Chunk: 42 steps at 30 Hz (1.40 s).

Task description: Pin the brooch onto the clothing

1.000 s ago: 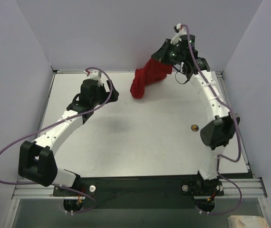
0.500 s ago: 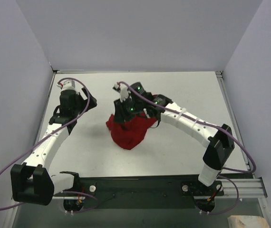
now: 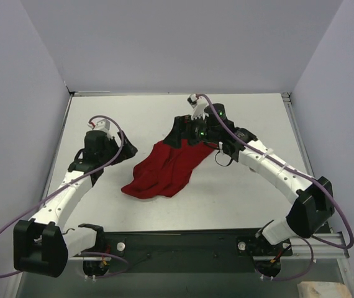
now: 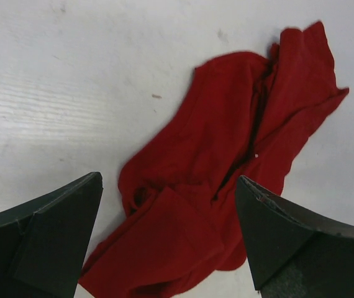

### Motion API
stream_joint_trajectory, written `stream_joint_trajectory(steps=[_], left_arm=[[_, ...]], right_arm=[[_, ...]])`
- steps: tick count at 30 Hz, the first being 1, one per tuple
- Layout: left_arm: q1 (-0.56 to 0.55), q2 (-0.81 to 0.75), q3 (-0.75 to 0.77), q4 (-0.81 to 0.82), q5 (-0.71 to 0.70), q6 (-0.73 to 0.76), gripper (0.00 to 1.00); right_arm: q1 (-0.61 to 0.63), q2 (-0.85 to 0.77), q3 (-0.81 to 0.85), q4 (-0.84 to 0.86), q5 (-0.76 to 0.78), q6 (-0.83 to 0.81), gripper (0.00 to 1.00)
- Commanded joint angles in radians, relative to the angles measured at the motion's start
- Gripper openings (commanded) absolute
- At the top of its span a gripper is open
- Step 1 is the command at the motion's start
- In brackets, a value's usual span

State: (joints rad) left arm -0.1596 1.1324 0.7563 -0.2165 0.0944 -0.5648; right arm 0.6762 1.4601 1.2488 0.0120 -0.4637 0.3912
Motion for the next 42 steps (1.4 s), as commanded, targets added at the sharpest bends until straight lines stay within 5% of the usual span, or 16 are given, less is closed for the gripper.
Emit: stream_joint_trajectory(steps=[1,11,14,16,18,19,22,25,29,36,42], left_arm=[[-0.064,0.0,-0.028,-0.085,0.079,0.014,0.97],[-0.173,-0.128,-0.23,-0.029,0.199,-0.012,0.95],[-0.184,-0.112,-0.268,0.029,0.222,-0.032,0.87],[-0.185,-0.091,-0.273,0.051,0.257,-0.027,0.63],[-0.187,-0.059,-0.261,0.063,0.29,-0.017,0.51],[-0.189,-0.048,-0.243,0.071,0.324,-0.009,0.25],[-0.189,-0.025,-0.166,0.062,0.335,0.017,0.0],[-0.186,-0.019,-0.059,0.045,0.283,0.029,0.0],[-0.179,0.073,0.337,-0.038,0.219,0.103,0.0],[-0.204,0.127,0.805,-0.081,0.219,0.176,0.0],[-0.228,0.049,0.804,-0.202,0.153,0.298,0.0]], right_arm=[[-0.015,0.083,0.018,0.013,-0.047,0.058,0.95],[-0.021,0.264,0.084,-0.072,-0.055,0.103,0.93],[-0.026,0.276,0.083,-0.06,-0.085,0.097,0.93],[-0.032,0.273,0.08,-0.057,-0.09,0.095,0.93],[-0.043,0.269,0.07,-0.058,-0.09,0.095,0.93],[-0.061,0.266,0.066,-0.055,-0.092,0.098,0.92],[-0.105,0.249,0.035,-0.031,-0.11,0.118,0.92],[-0.141,0.215,0.006,-0.02,-0.121,0.127,0.91],[-0.193,0.149,-0.003,-0.021,-0.121,0.124,0.91],[-0.26,0.0,-0.045,-0.041,-0.086,0.101,0.92],[-0.29,-0.13,-0.115,-0.04,-0.026,0.057,0.92]])
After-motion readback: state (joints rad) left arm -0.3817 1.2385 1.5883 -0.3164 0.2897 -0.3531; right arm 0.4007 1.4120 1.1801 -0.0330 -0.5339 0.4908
